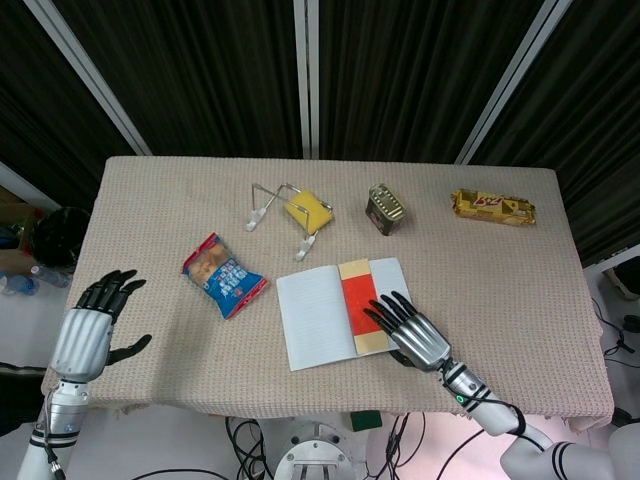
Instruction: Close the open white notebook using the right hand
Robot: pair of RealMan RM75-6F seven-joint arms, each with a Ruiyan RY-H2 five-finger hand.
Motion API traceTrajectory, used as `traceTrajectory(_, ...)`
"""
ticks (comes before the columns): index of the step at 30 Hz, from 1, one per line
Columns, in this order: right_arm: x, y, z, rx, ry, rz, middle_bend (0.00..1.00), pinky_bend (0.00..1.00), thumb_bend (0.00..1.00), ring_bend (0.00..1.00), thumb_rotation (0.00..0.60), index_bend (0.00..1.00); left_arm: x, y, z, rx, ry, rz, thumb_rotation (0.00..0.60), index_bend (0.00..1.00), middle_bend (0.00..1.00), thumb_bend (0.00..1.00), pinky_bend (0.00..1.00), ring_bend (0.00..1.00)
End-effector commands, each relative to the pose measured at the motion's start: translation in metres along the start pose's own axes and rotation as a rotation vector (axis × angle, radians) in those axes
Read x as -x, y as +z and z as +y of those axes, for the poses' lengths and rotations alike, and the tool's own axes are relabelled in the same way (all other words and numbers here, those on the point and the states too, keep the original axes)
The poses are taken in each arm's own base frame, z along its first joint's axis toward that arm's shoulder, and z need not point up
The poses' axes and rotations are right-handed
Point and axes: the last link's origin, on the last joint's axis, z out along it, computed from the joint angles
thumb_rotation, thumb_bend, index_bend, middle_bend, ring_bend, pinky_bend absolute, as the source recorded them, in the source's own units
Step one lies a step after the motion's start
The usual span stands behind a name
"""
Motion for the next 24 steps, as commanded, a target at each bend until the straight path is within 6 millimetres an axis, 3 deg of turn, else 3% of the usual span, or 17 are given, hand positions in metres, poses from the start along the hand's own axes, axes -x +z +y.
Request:
traceTrajectory(1,0.000,0.004,0.001,0.007,-0.035,0.025,0.01,0.00,0.34,0.00,0.600,0.02,0.000,0.000,0.000,-0.001,0.000,0.001,0.600,0.22,0.15,0.09,0.22,0.13)
traceTrajectory(14,-0.029,0.027,-0.003,-0.133,-0.365,0.187,0.00,0.00,0.35,0.00,0.600,0.02,-0.001,-0.002,-0.001,-0.005,0.001,0.002,0.600,0.22,0.16,0.09,0.22,0.13)
traceTrajectory(24,-0.058,0.055,-0.028,-0.316,-0.529,0.229,0.00,0.00,0.34,0.00,0.600,0.01,0.000,-0.005,-0.003,-0.016,-0.002,-0.002,0.600,0.22,0.15,0.09,0.22,0.13)
